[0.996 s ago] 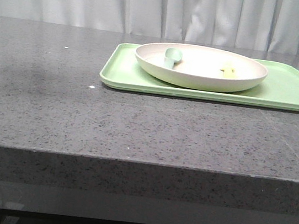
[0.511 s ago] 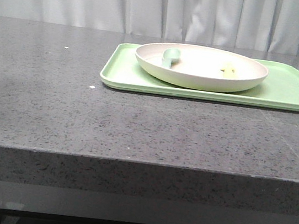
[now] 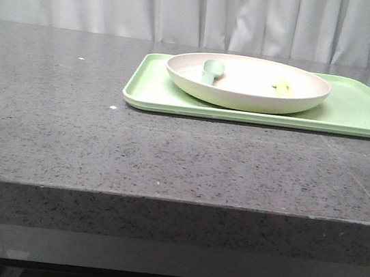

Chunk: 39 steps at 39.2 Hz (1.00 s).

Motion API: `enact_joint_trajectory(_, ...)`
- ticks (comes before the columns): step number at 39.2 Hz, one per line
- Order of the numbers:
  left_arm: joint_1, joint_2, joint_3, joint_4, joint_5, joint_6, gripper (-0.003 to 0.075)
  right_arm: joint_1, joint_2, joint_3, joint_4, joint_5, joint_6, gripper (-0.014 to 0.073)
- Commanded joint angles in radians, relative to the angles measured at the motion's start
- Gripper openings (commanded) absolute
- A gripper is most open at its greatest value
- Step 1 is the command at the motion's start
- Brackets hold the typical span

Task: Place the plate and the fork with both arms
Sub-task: 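Move the right gripper above the yellow fork on the plate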

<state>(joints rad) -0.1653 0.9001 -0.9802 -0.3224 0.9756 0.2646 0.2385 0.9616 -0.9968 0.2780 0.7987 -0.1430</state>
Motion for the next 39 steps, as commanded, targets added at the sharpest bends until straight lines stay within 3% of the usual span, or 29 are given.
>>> enact_joint_trajectory(1,0.002,-0.007,-0.023,-0.020,-0.050,0.004,0.0306,0.058,0.091,-0.112,0.016,-0.016,0.032,0.0590)
enact_joint_trajectory(14,0.002,-0.005,-0.004,0.041,-0.054,0.004,0.0306,0.145,0.454,-0.441,-0.219,0.191,0.313,0.0590)
enact_joint_trajectory(30,0.002,-0.005,-0.004,0.044,-0.054,0.004,0.0306,0.140,0.808,-0.817,-0.359,0.377,0.421,0.0590)
enact_joint_trajectory(39,0.002,-0.005,-0.004,0.044,-0.054,0.004,0.0306,0.099,0.920,-0.946,-0.356,0.403,0.472,0.0590)
